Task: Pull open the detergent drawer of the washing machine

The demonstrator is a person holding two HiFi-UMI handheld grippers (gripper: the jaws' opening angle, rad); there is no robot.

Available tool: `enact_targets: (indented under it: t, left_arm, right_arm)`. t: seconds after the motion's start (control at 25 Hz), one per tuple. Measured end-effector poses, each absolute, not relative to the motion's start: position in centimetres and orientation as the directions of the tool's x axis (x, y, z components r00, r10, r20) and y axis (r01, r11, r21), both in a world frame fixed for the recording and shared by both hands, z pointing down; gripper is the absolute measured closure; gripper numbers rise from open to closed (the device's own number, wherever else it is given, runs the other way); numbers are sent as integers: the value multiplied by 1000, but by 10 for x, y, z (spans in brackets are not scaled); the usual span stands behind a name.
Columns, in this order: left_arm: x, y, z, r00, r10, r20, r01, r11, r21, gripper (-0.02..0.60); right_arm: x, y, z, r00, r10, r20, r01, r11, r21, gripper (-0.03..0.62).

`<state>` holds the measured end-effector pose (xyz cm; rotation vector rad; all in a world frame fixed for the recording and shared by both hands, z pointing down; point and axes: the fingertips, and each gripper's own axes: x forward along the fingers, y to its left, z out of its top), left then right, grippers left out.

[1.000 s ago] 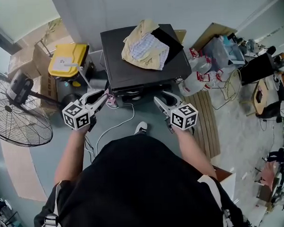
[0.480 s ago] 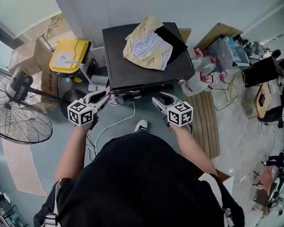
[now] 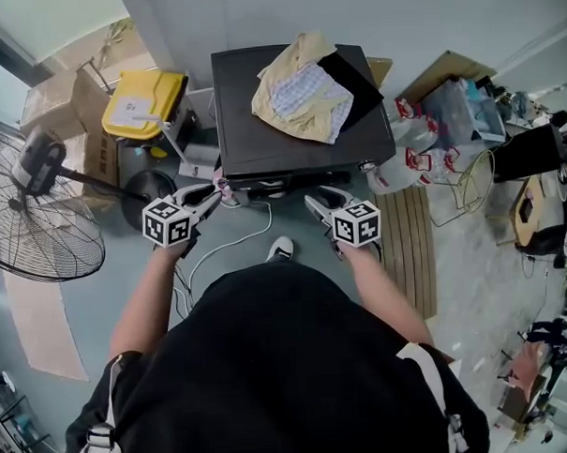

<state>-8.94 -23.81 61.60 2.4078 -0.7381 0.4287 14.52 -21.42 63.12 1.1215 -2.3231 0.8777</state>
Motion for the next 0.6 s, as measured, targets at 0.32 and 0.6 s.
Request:
enact_targets:
  t: [0.32, 0.6]
  left_arm:
    - [-87, -248, 648, 774, -385, 502, -613, -654, 444, 474]
    - [-81, -258, 680, 755, -347, 557, -625, -640, 448, 474]
  right_arm:
    - [140, -227, 660, -605, -492, 627, -789, 476, -388, 424]
    - [134, -242, 684, -616, -453, 645, -778, 479, -407, 424]
